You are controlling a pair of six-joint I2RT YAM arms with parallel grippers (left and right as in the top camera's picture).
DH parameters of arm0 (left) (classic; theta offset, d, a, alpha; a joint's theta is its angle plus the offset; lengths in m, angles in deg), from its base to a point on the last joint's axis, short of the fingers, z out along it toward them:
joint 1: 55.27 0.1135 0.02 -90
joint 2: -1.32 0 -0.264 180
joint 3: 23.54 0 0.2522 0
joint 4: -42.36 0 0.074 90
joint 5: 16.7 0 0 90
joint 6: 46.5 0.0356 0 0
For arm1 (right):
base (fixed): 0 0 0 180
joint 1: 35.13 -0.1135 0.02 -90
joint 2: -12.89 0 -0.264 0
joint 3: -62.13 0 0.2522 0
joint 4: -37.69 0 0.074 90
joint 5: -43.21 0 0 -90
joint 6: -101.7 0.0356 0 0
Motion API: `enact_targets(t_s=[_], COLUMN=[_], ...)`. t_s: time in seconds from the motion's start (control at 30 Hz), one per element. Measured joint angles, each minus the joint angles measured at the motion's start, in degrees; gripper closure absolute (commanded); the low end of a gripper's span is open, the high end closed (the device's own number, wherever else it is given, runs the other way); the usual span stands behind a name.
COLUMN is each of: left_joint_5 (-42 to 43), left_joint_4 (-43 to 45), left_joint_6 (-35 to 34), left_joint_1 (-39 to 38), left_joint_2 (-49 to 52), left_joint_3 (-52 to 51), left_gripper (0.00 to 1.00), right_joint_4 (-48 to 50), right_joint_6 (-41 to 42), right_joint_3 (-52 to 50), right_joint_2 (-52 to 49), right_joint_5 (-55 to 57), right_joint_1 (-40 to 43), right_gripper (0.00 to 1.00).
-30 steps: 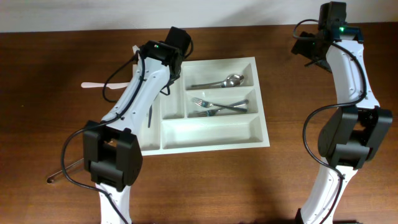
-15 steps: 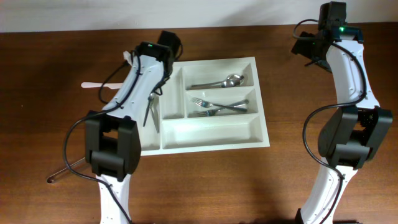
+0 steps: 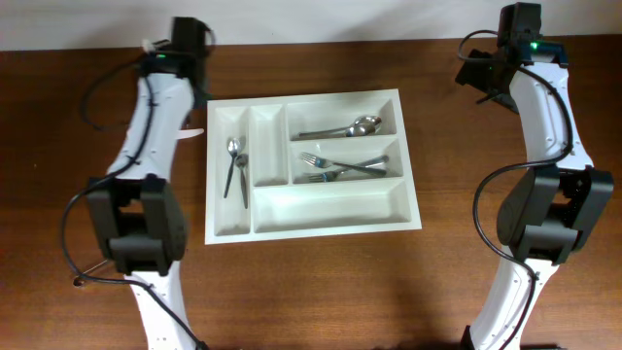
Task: Pack container
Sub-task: 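Release the spoon and lift the left gripper away from the tray, then move the left gripper over the white plastic knife left of the tray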
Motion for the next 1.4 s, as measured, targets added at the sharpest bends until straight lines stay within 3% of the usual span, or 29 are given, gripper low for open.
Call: enact_targets(t_s=[0.1,0.23,0.37,0.53,0.8,1.4], left_joint_5=[5.14,9.05,10.25,7.37,5.22,6.25], left_joint_4=[1.86,1.99,2.01,2.01,2.21,3.82], left_joint_6=[7.48,4.98,-6.47,-21.44,-34.91,-39.3], left_joint_1=[3.5,7.91,11.72,12.76,12.26,12.26], left_joint_2=[0.0,0.0,0.0,0.17,7.02,13.68], left_joint_3=[0.0,0.0,0.0,0.0,0.33,0.31], left_gripper=[0.59,0.59,0.59,0.43,0.42,0.45], right_joint_4=[0.0,0.0,0.0,0.0,0.0,0.0], right_joint_6=[-0.04,0.0,0.0,-0.04,0.02,0.0], right_joint_3=[0.0,0.0,0.0,0.0,0.0,0.0], right_joint_2=[0.0,0.0,0.0,0.0,0.0,0.0], right_joint_5=[0.0,-0.02,0.0,-0.02,-0.02,-0.02], right_joint_1=[0.0,0.0,0.0,0.0,0.0,0.0], right_gripper=[0.01,0.01,0.01,0.01,0.01,0.01])
